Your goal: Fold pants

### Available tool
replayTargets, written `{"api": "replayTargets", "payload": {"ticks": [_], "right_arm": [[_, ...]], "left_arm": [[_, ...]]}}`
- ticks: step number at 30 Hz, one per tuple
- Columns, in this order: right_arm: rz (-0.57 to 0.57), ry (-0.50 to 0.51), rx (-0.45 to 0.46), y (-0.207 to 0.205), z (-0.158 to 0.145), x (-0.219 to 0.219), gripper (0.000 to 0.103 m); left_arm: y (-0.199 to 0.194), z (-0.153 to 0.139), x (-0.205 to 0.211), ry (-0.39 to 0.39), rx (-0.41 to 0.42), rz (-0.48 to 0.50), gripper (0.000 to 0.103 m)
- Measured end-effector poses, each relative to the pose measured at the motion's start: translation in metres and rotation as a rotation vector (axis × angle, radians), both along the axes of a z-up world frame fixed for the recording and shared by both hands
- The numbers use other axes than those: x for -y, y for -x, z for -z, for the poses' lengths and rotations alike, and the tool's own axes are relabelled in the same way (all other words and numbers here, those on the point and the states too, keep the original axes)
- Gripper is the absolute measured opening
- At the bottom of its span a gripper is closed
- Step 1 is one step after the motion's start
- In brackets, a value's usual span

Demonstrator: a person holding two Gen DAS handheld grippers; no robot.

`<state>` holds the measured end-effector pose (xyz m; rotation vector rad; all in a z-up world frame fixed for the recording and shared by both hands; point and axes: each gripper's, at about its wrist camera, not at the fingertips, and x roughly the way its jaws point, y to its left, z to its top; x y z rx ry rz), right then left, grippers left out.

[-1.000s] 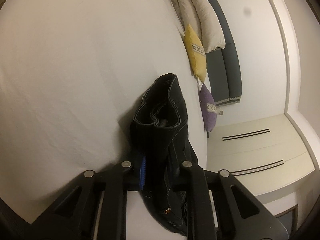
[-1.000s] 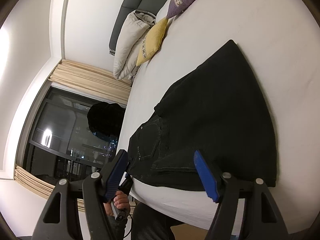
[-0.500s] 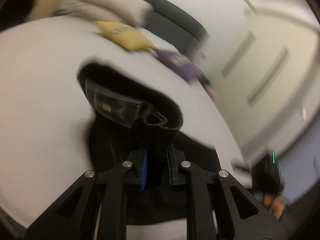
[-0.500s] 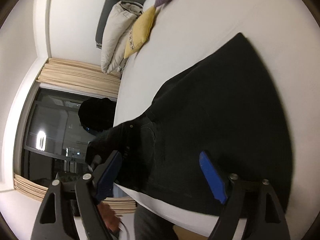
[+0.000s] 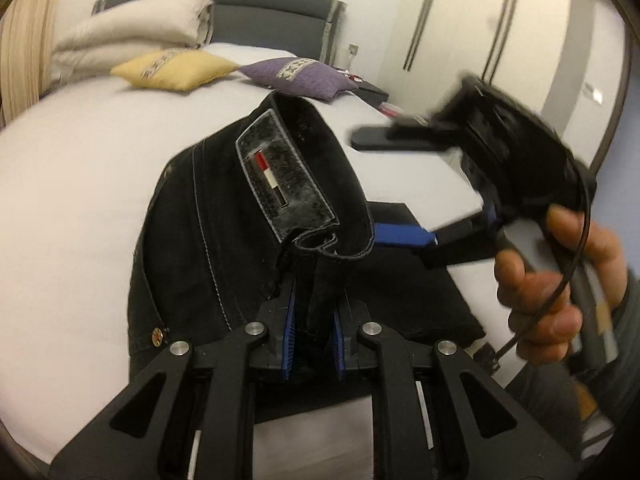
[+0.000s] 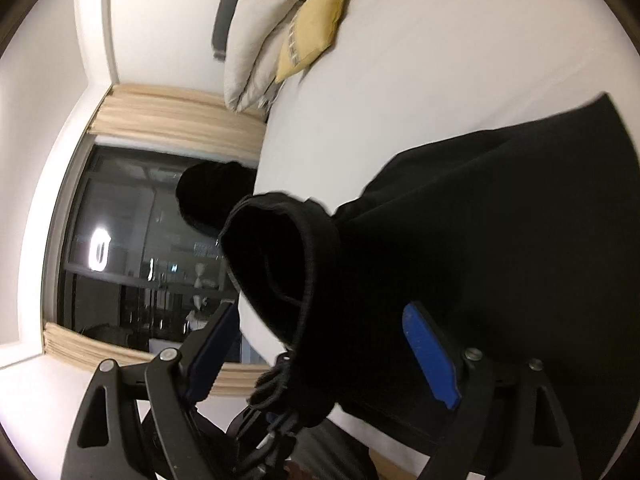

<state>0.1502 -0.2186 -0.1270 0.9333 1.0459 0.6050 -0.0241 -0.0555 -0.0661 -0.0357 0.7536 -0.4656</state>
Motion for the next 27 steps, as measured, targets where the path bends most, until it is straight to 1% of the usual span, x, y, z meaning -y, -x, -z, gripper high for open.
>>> {"api": "replayTargets", "payload": {"ticks": [1, 4, 6, 7, 9, 10, 11, 13, 15, 16, 22, 27], "right_arm": [[-0.011, 0.009, 0.005, -0.002, -0.002, -0.002, 0.086], [-0.048, 0.048, 0.029, -0.008, -0.014, -0.010, 0.086], [-0.063, 0.077, 0.043, -0.010, -0.020, -0.012, 0.086], [-0.072, 0.108, 0.051, -0.012, -0.023, -0.013, 0.086], [-0.095, 0.202, 0.040, -0.015, -0.025, -0.014, 0.084], [-0.103, 0.232, 0.034, -0.015, -0.025, -0.011, 0.076], [-0.113, 0.254, 0.034, -0.015, -0.024, -0.009, 0.069], [-0.124, 0.292, 0.023, -0.012, -0.022, 0.003, 0.036], [-0.099, 0.289, 0.011, -0.006, -0.019, 0.024, 0.023], [-0.091, 0.282, 0.009, -0.004, -0.018, 0.033, 0.020], [-0.047, 0.303, 0.028, 0.009, -0.019, 0.076, 0.018], [-0.015, 0.307, 0.022, 0.009, -0.011, 0.104, 0.017]], "left_arm": [[-0.004, -0.001, 0.006, -0.021, 0.010, 0.009, 0.013], [0.009, -0.002, 0.019, -0.085, 0.039, 0.046, 0.014], [0.007, -0.004, 0.035, -0.122, 0.062, 0.077, 0.014], [0.009, -0.004, 0.043, -0.140, 0.077, 0.095, 0.014], [0.011, -0.001, 0.061, -0.171, 0.099, 0.132, 0.014], [0.008, -0.001, 0.074, -0.184, 0.109, 0.150, 0.014], [0.008, 0.000, 0.083, -0.201, 0.119, 0.164, 0.014], [0.000, 0.005, 0.092, -0.209, 0.117, 0.175, 0.014], [0.001, 0.006, 0.102, -0.204, 0.108, 0.191, 0.014], [-0.002, 0.008, 0.107, -0.200, 0.104, 0.203, 0.014], [-0.016, 0.013, 0.153, -0.221, 0.105, 0.274, 0.014], [-0.024, 0.023, 0.185, -0.241, 0.093, 0.317, 0.015]]}}
